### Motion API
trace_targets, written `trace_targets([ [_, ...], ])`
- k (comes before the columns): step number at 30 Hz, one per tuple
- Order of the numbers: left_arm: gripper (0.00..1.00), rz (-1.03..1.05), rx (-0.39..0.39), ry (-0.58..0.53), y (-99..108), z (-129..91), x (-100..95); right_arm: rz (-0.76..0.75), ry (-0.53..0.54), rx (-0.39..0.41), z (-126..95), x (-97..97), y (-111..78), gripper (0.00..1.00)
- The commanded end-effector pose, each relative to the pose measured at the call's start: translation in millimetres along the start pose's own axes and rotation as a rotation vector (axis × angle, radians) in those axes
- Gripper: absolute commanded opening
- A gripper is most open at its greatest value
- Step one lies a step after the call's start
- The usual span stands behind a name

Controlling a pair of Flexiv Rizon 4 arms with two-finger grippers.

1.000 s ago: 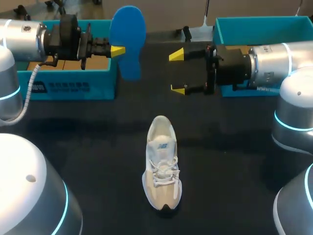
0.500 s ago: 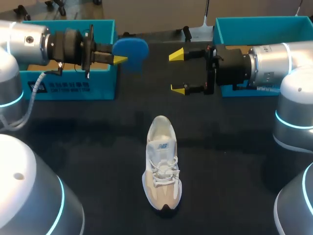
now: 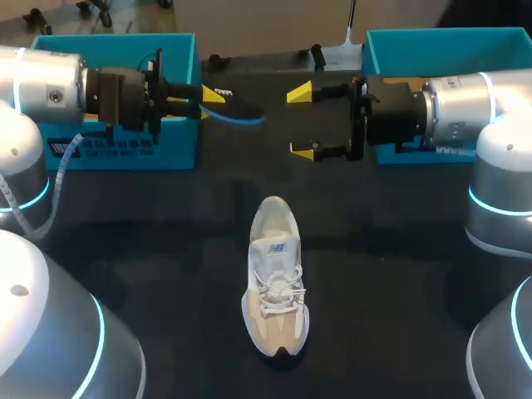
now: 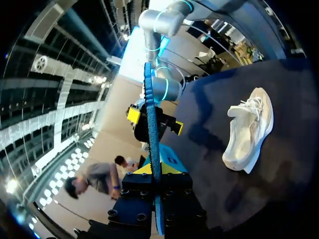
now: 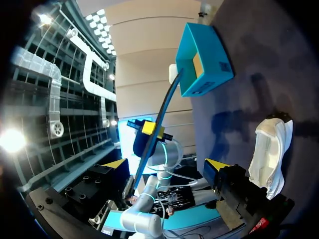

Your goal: Take the shoe out of the shoebox, open the shoe tongue, remove and reinsert the insole, then place the shoe into the shoebox

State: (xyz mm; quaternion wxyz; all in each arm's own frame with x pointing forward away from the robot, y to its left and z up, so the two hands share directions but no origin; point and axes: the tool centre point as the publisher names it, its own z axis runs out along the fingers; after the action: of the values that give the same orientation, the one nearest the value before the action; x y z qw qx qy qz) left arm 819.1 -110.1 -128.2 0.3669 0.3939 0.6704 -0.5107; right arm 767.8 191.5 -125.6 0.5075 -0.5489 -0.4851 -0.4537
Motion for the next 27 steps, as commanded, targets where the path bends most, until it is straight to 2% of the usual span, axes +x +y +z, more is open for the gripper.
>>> trace_targets([
  [1,0.00,0.102,0.069,-0.078,7.7,-0.2,11.0,0.001,-0.001,-0.002,1.5,-0.4,-0.2,1.00],
  [4,0.00,0.127,0.099,-0.171,10.7,-3.1,13.4,0.001,-0.001,-0.002,1.5,-0.4,-0.2,1.00],
  [6,0.00,0.170,0.057,-0.158,14.5,-5.1,13.4,0.001,-0.001,-0.002,1.5,-0.4,-0.2,1.00],
  [16,0.00,0.170,0.057,-0.158,14.5,-5.1,13.4,0.001,-0.001,-0.002,1.5,-0.4,-0.2,1.00],
  [22,0.00,0.391,-0.014,-0.118,9.6,0.1,19.2,0.001,-0.001,-0.002,1.5,-0.4,-0.2,1.00],
  [27,0.00,0.456,-0.004,-0.132,9.0,0.3,19.7,-0.019,0.003,0.010,5.5,-1.1,-1.4,1.00],
])
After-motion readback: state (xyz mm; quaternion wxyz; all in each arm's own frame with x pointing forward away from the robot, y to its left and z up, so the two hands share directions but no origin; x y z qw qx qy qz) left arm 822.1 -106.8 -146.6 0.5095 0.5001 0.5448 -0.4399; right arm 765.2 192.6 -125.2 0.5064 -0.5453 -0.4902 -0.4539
